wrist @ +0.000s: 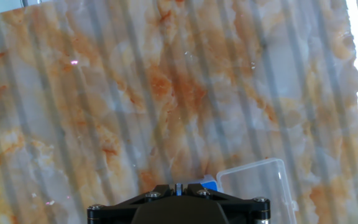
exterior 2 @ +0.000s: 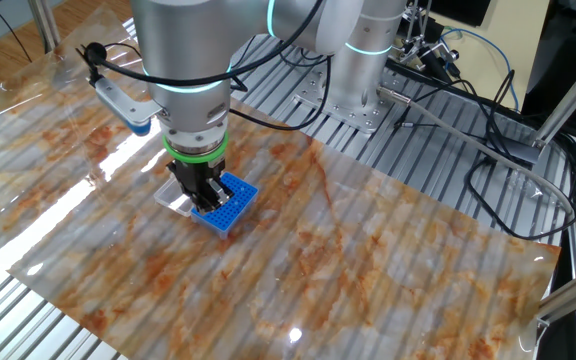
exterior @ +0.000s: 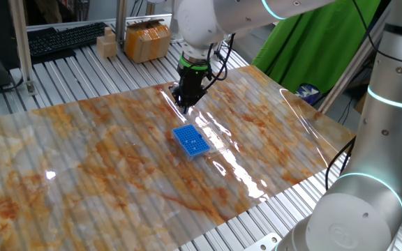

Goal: Insert a small pipette tip into the holder for small pipette tips

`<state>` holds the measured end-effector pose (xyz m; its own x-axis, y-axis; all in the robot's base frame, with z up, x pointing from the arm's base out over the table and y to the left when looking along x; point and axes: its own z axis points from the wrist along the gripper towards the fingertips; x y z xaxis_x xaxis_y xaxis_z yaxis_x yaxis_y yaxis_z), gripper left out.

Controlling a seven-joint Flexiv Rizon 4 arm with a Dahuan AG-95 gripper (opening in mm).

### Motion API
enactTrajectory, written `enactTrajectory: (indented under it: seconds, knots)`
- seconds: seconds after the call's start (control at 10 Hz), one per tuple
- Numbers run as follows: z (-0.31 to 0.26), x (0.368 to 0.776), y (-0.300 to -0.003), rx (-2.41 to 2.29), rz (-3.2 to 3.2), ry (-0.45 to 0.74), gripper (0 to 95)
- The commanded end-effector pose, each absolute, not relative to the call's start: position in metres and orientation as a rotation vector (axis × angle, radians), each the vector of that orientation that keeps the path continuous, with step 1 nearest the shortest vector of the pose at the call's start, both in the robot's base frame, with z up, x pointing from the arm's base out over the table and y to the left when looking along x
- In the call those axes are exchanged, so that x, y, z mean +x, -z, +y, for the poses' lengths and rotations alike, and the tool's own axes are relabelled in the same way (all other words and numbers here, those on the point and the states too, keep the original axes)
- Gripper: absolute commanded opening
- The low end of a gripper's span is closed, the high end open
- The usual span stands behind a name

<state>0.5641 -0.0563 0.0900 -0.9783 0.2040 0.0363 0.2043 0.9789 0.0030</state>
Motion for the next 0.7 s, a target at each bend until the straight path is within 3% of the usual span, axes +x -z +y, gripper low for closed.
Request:
enactTrajectory:
  seconds: [0.1,0.7]
  knots:
    - [-0.0564,0.5652,-0.0892,-0.32,-3.09,0.011,0.0]
    - [-0.0564,0.5652,-0.0892,-0.352,-3.09,-0.001,0.0]
